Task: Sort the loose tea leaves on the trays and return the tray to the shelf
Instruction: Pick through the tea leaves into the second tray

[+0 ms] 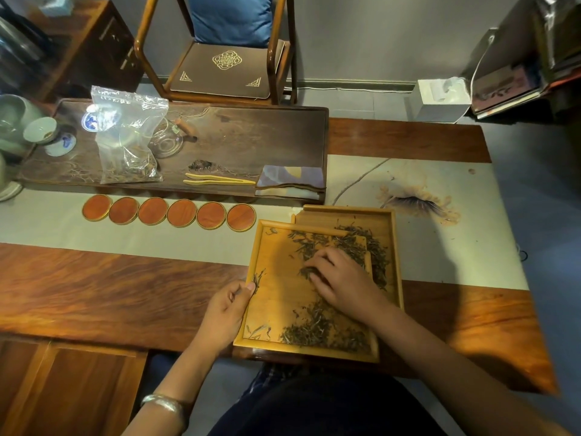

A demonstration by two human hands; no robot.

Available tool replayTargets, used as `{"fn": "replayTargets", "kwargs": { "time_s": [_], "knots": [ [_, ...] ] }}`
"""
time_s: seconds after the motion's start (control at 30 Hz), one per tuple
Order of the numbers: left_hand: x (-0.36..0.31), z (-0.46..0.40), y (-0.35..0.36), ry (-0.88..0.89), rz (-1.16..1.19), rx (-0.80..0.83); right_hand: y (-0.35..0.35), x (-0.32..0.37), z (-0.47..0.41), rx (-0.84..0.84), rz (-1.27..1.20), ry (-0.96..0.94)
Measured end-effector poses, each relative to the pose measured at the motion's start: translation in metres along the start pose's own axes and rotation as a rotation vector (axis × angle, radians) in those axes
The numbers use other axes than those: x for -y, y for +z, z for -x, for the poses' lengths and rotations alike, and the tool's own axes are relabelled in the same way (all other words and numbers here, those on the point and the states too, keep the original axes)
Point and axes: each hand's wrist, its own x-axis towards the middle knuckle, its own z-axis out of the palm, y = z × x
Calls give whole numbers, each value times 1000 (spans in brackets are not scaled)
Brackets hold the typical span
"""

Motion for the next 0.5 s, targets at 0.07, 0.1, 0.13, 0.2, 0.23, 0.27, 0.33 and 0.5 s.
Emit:
{"fn": "replayTargets", "kwargs": {
  "time_s": [0.07,0.1,0.13,0.2,0.23,0.27,0.33,0.5],
  "knots": [
    [1,0,-1,0,-2,-6,-8,-7,2,-68,-45,72],
    [1,0,-2,-1,-6,-9,-11,-11,4,-110,-65,110],
    [2,0,-2,-4,-10,-12,-14,-16,6,-140,-75,149],
    [2,0,-2,-15,-9,-14,-19,-27,13,-140,-58,208],
    [2,0,-2,-20,-10,-12,-20,-32,17,-109,-42,216],
    [2,0,-2,-22,-13,-8,-20,-35,20,-65,-25,211],
    [2,0,-1,-20,-26,-1,-16,-41,25,13,12,191],
    [0,1,1,-9,-51,11,-6,-48,21,-12,58,226]
  ]
}}
